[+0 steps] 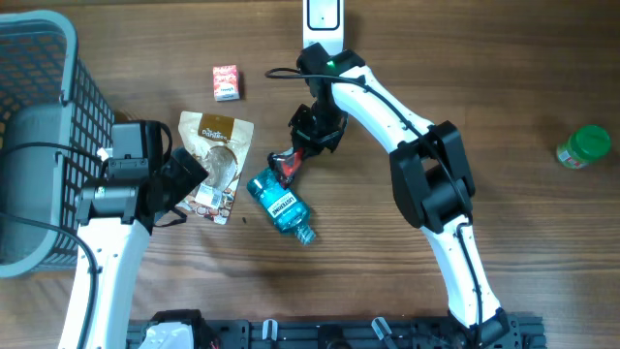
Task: Scan the item barcode
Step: 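Lift the black-red packet up to the scanner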
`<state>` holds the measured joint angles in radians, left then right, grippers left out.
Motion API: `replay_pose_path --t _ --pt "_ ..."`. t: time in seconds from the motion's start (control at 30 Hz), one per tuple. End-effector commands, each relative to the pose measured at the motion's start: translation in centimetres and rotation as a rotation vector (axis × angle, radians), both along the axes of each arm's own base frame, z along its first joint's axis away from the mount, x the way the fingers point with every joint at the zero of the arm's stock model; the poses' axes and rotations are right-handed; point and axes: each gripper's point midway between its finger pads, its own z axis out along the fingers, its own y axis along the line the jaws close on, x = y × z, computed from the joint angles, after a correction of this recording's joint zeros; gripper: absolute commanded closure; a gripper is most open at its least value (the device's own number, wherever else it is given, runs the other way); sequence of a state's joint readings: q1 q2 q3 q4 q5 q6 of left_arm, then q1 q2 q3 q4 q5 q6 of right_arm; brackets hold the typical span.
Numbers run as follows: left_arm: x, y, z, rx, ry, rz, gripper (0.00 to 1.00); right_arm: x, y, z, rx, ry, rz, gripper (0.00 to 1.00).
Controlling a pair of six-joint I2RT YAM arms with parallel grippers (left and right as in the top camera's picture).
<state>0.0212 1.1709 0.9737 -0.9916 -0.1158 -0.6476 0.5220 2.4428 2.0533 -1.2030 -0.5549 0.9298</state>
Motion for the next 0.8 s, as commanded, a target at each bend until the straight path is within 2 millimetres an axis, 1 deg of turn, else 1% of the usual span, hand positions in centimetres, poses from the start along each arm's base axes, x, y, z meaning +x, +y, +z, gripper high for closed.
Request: replay_pose_path --t 0.0,0.07,0.1,0.13,0.2,0.27,0.33,0.4,0.47,0.53,0.6,0.63,0.7,0.77 --pt "0.0 0.9 0.2 0.060 0.001 0.005 0.00 -0.1 2.2 4.3 0.454 0.047 0.115 0.96" --pt "0.0 1.0 0.2 0.063 0.002 0.006 0.00 1.4 1.2 7.3 0.674 0.022 0.105 0.95" --pt "0.0 1.0 0.2 0.063 0.002 0.006 0.00 2.3 0.6 9.2 0.815 -0.022 0.112 0.95" --pt "0.0 1.0 0.2 0.063 0.002 0.006 0.00 2.9 0.1 10.8 0.921 -0.055 0.110 0.95" --pt "0.0 1.0 0.2 0.063 0.002 0.005 0.00 3.8 -1.4 13.1 1.049 -0.045 0.043 0.95" --pt "-0.1 0.9 0.2 0.061 0.004 0.009 0.00 4.2 -1.8 14.9 1.154 -0.046 0.014 0.96" --pt "-0.2 0.9 0.2 0.061 0.009 0.009 0.00 4.2 -1.7 15.0 1.151 -0.036 0.010 0.95" --pt "-0.3 0.9 0.1 0.061 0.013 0.008 0.00 4.1 -1.7 15.6 1.137 0.008 -0.015 0.96" --pt "-0.6 0.9 0.0 0.059 0.024 0.008 0.00 3.9 -1.8 17.0 1.101 0.120 -0.076 0.96" --pt "-0.8 0.9 -0.1 0.054 0.034 0.014 0.00 4.1 -2.1 18.5 1.100 0.124 -0.080 0.95" --pt "-1.3 0.9 -0.3 0.048 0.053 0.031 0.00 4.1 -2.9 22.4 1.095 0.133 -0.097 0.96" --pt "-1.4 0.9 -0.3 0.048 0.058 0.030 0.00 4.6 -3.4 24.8 1.115 0.061 -0.058 0.96" --pt "-1.5 0.9 -0.3 0.048 0.061 0.031 0.00 4.8 -3.8 28.7 1.136 -0.033 -0.001 0.96" --pt "-1.6 0.9 -0.4 0.048 0.066 0.030 0.00 5.0 -4.3 34.0 1.177 -0.251 0.130 0.96"
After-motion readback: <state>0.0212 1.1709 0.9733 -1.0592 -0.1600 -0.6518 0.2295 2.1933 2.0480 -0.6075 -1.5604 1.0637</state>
